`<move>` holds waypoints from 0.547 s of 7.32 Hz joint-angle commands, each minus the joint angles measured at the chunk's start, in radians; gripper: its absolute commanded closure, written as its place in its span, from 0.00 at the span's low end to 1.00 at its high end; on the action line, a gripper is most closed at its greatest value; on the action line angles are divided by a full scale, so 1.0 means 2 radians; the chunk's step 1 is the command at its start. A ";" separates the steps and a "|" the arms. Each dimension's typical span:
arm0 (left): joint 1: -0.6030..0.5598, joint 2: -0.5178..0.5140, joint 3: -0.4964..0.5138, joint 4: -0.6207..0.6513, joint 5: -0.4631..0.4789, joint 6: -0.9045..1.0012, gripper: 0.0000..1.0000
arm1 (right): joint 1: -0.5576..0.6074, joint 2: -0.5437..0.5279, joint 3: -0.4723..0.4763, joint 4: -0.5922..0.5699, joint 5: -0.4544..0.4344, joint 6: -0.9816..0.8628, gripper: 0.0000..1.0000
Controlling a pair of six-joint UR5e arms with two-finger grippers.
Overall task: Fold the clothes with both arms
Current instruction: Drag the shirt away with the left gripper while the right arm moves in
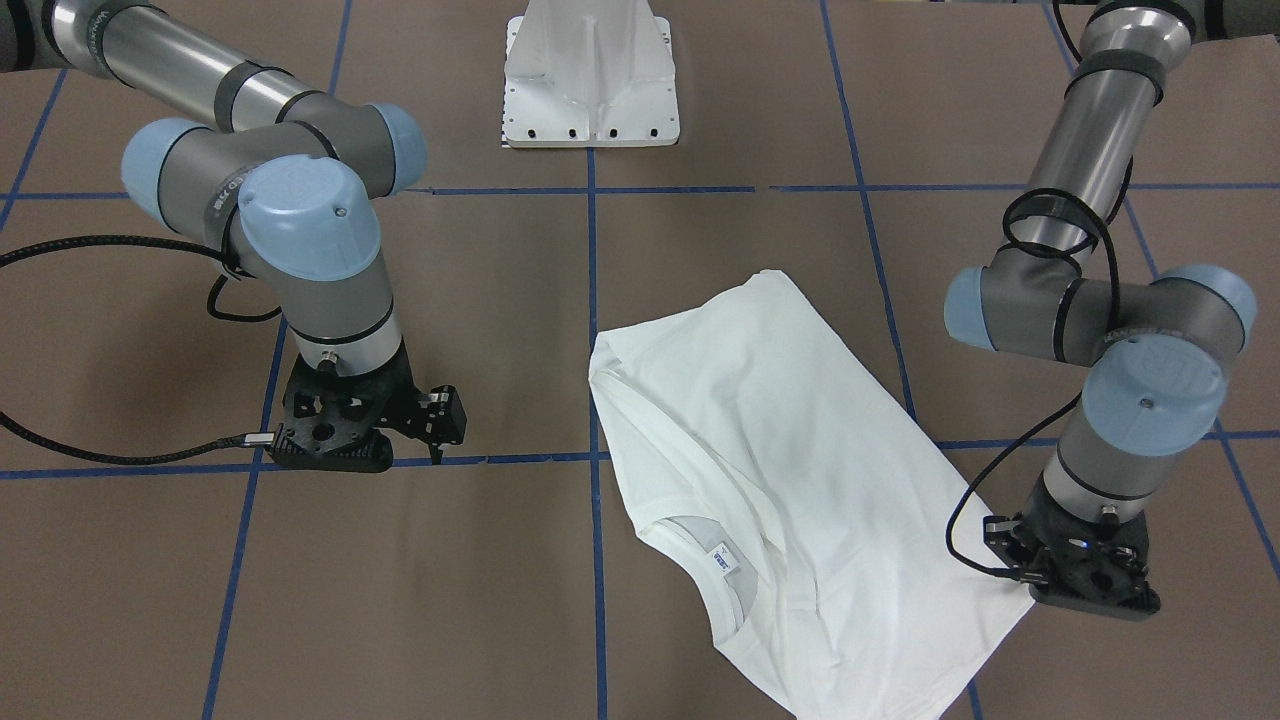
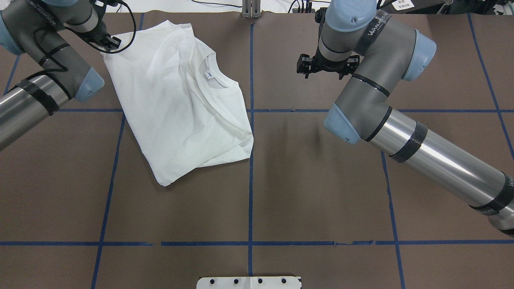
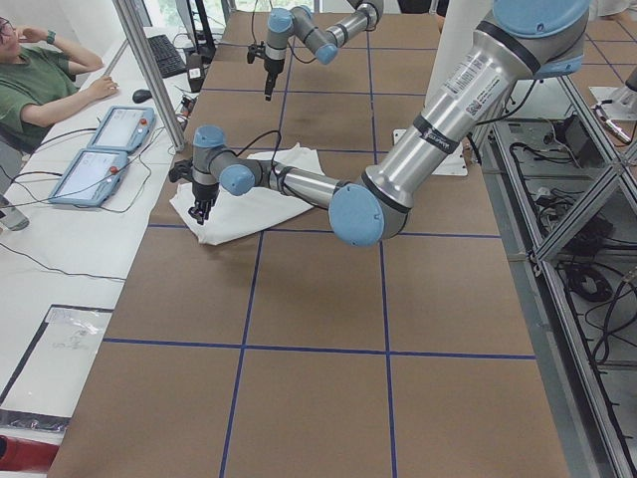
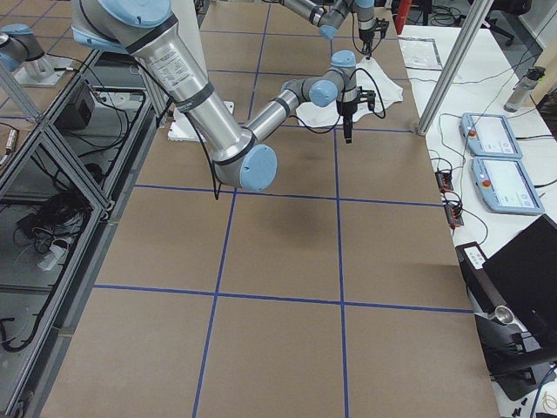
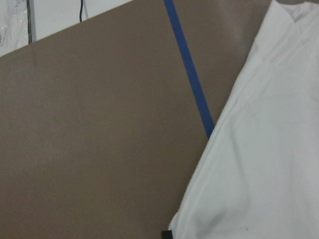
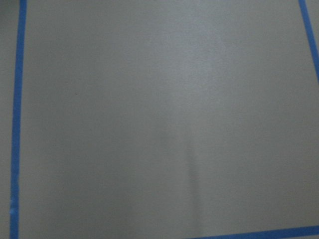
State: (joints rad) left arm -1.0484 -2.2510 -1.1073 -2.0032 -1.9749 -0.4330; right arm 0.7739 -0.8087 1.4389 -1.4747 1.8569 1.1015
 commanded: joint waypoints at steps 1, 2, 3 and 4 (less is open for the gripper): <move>-0.003 0.050 -0.076 0.000 -0.036 -0.004 0.00 | -0.031 0.081 -0.117 0.072 -0.022 0.055 0.00; -0.004 0.060 -0.100 0.001 -0.036 -0.007 0.00 | -0.049 0.127 -0.180 0.100 -0.051 0.068 0.00; -0.004 0.062 -0.105 0.002 -0.036 -0.009 0.00 | -0.063 0.145 -0.220 0.141 -0.072 0.075 0.00; -0.004 0.062 -0.106 0.001 -0.036 -0.021 0.00 | -0.078 0.158 -0.253 0.172 -0.100 0.074 0.01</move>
State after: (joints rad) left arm -1.0550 -2.1336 -1.3047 -2.0002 -2.0467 -0.4543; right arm 0.6563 -0.5406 1.0322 -1.2154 1.7220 1.2408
